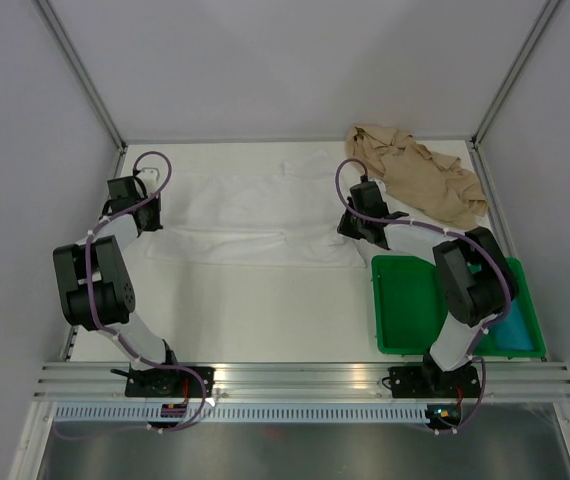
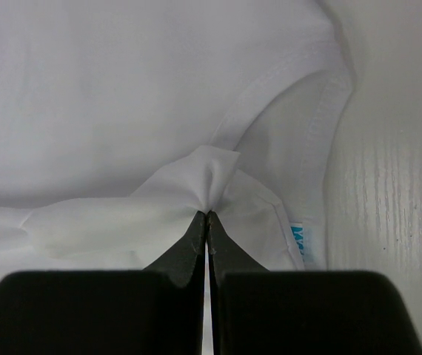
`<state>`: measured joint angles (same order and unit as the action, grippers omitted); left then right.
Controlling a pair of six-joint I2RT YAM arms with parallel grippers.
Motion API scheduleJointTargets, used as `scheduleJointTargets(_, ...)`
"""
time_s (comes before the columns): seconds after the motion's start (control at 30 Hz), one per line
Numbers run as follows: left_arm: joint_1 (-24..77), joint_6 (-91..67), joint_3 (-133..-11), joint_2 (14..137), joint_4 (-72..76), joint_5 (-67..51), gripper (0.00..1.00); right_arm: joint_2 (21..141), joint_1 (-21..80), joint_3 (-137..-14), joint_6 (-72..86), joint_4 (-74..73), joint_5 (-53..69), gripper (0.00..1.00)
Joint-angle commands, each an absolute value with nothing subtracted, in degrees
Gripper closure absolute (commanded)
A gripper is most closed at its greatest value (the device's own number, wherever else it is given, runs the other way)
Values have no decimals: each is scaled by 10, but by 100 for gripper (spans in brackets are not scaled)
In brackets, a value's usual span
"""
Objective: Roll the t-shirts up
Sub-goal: Fold the tshirt
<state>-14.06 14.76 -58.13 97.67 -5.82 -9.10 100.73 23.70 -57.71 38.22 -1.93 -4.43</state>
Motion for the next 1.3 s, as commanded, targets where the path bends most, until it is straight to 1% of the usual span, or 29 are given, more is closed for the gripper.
scheduleJointTargets(0.0,-142,127,-606,991,-35,-85,98,1021,232,-607,387,11,-60,100)
scheduleJointTargets(0.2,-142,125,-609,1005,-35,-86,98,1049,232,-629,379,4,-64,100)
scheduleJointTargets(0.23,-143,125,-610,1007,-34,-88,97,1057,232,-633,379,3,-64,96)
scheduleJointTargets(0.27,-142,125,-614,1011,-39,-88,90,1061,232,-641,378,2,-65,91)
scheduleJointTargets(0.3,-143,125,-618,1012,-42,-87,63,1064,231,-646,374,2,-65,84)
scheduleJointTargets(0.33,-143,126,-620,1013,-47,-84,52,1073,232,-654,369,2,-65,68)
scheduleJointTargets(0.37,-143,124,-626,1011,-54,-80,42,1077,232,-679,350,-31,-69,61)
scheduleJointTargets(0.43,-142,125,-628,1002,-63,-82,37,1082,232,-707,326,-82,-97,50)
scheduleJointTargets(0.47,-142,128,-629,988,-74,-86,34,1078,232,-727,303,-97,-106,49)
scheduleJointTargets(0.57,-142,141,-621,951,-103,-105,33,1038,232,-722,269,-134,-122,47)
scheduleJointTargets(0.63,-143,148,-612,933,-118,-94,33,1003,238,-708,250,-166,-133,47)
scheduleJointTargets(0.7,-143,163,-595,912,-140,-69,33,973,245,-673,230,-182,-157,49)
scheduleJointTargets(0.83,-143,184,-557,895,-162,-33,32,941,273,-600,227,-188,-150,54)
scheduleJointTargets(1.03,-144,186,-562,950,-178,14,28,961,279,-584,227,-176,-148,50)
scheduleJointTargets(1.27,-145,169,-570,992,-185,-18,28,1005,279,-577,222,-171,-128,48)
